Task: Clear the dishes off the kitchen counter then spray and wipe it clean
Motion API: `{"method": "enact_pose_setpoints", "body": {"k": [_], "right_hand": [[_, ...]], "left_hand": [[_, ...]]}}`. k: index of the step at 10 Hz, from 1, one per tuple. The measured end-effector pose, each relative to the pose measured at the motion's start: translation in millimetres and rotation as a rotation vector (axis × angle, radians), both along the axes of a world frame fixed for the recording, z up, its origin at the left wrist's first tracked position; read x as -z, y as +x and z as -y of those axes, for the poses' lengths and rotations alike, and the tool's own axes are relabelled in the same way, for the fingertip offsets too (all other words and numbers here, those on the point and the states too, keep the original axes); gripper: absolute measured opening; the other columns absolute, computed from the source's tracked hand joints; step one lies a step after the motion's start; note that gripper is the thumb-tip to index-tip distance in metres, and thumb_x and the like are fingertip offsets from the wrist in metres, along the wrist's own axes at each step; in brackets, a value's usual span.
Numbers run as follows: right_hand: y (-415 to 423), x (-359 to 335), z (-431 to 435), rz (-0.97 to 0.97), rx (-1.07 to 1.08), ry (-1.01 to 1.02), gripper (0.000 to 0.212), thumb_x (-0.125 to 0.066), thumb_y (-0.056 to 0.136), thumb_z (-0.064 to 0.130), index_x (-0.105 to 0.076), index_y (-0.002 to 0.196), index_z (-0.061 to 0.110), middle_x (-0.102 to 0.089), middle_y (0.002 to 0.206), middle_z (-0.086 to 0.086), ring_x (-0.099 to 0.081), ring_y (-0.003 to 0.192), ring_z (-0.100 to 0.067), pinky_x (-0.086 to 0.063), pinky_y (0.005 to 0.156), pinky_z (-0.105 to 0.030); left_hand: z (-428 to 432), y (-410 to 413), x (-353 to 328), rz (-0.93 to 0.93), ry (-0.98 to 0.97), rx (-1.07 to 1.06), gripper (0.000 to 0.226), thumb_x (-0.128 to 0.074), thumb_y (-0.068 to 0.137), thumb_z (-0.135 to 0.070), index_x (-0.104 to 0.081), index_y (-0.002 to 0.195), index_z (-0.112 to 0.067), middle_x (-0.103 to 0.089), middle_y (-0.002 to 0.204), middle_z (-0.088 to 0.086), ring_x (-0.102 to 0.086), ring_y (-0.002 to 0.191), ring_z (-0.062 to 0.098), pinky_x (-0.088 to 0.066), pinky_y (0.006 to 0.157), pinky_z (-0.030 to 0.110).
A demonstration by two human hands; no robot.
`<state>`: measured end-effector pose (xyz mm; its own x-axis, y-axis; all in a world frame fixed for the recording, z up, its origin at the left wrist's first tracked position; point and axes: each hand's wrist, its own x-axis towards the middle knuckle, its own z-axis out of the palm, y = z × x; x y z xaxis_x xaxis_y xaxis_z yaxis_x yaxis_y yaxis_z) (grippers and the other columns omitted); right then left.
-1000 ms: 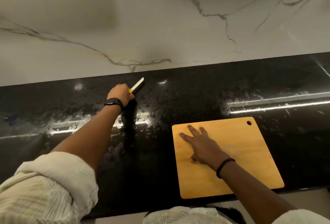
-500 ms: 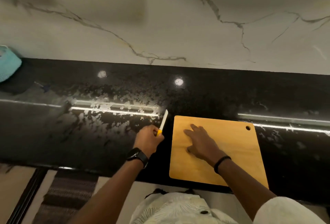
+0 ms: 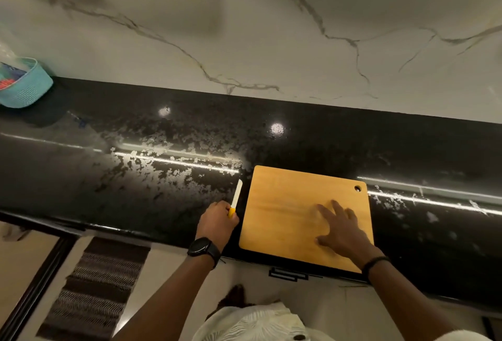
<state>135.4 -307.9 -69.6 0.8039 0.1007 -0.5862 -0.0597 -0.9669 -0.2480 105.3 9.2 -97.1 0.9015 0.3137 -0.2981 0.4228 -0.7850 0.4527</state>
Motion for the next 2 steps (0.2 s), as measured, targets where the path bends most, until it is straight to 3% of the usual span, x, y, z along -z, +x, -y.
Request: {"method": "enact_pose_setpoints", "body": {"k": [2], "right_hand": [[-1.8,3.2,0.9,-0.011,-0.028,0.028,0.090,-0.074,0.091,0.042,-0.018,0.160,0.041,0.000,0.172,0.001,-0.002,0.156,-0.040,-0.030,0.118,-0.065]], "left_hand": [[6.0,-8.1,-4.3,0.046,0.065,-0.007,0.034,-0.058,0.095,-0.042,-0.061,0.123,-0.023,-0.060,0.120,-0.002,-0.061,0.101,0.020,-0.053,0.082,0.038]]}}
